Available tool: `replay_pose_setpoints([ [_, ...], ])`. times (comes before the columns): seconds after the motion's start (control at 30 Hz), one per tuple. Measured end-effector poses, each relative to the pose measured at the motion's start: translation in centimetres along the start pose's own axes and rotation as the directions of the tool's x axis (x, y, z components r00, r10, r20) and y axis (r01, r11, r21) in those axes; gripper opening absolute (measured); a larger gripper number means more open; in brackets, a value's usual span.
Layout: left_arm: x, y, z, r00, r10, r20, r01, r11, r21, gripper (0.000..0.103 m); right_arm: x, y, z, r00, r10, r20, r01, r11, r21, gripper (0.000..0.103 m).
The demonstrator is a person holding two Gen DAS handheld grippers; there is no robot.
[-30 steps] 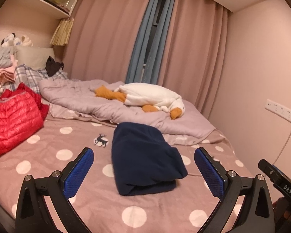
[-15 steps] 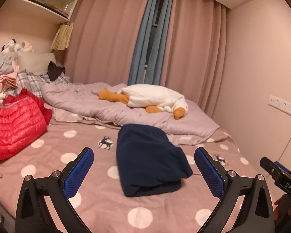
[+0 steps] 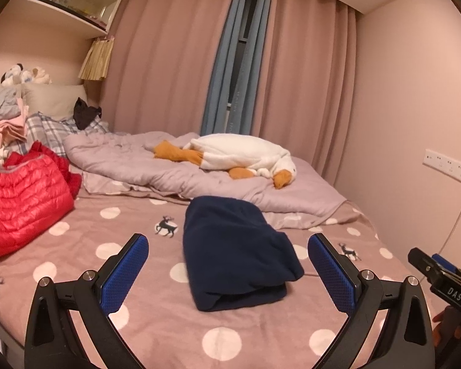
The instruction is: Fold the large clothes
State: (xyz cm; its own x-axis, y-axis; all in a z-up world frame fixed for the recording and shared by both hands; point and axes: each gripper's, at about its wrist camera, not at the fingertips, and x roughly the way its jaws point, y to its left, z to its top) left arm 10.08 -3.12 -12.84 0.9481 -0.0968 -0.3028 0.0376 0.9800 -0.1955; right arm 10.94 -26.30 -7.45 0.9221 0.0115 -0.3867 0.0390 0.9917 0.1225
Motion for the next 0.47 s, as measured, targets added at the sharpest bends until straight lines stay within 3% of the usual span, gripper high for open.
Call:
replay_pose_setpoints([
  [0.47,0.14,-0.4,-0.34,1.0,-0.003,-0.026,0.004,1.0,0.019,0.102,0.23,0.32,-0.05,1.0,0.009,-0.008,-0.009,1.0,-0.022,0.103],
])
